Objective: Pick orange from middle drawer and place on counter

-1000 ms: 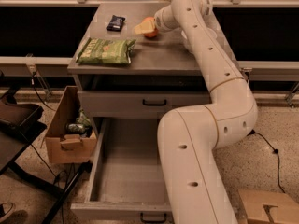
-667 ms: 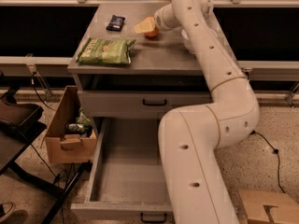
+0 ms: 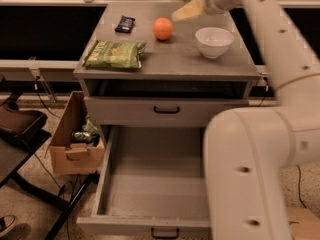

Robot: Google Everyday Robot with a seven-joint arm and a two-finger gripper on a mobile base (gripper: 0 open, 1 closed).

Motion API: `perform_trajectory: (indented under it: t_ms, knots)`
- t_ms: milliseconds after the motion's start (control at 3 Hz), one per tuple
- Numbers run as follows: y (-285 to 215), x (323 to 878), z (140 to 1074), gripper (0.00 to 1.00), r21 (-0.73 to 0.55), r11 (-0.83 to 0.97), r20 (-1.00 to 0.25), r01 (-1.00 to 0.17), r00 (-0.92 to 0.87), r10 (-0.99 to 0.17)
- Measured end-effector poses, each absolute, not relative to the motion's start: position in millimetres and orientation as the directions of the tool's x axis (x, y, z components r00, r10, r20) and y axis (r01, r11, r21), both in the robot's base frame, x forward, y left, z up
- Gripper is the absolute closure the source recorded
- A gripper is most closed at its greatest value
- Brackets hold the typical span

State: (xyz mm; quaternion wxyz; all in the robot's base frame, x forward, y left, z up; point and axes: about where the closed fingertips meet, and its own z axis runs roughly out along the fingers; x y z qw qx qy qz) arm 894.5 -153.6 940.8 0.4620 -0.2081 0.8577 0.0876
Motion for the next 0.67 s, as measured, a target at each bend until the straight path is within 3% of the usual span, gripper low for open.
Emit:
perform_trajectory:
  t_ms: [667]
  knots:
    - [-309,793,1091,0.00,-0.031,0.989,-0.945,-0.142,-0.318,-0.075]
